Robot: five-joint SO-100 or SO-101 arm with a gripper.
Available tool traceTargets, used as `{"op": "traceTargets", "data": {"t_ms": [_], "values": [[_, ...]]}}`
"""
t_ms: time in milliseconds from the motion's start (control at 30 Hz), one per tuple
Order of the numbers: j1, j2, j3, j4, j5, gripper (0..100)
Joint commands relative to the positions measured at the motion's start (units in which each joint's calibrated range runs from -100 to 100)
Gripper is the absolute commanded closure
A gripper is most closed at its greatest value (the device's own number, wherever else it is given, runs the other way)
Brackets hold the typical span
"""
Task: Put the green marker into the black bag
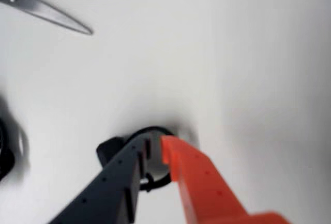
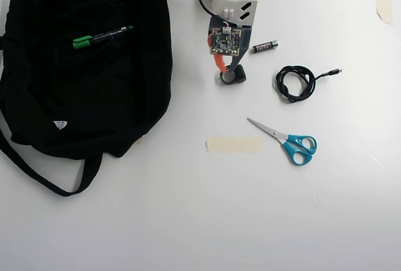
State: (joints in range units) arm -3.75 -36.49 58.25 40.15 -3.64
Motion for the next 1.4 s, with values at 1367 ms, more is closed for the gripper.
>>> {"op": "traceTargets", "data": {"t_ms": [1367], "values": [[1.1,-63.1,41.1,12.7,4.4,98]]}}
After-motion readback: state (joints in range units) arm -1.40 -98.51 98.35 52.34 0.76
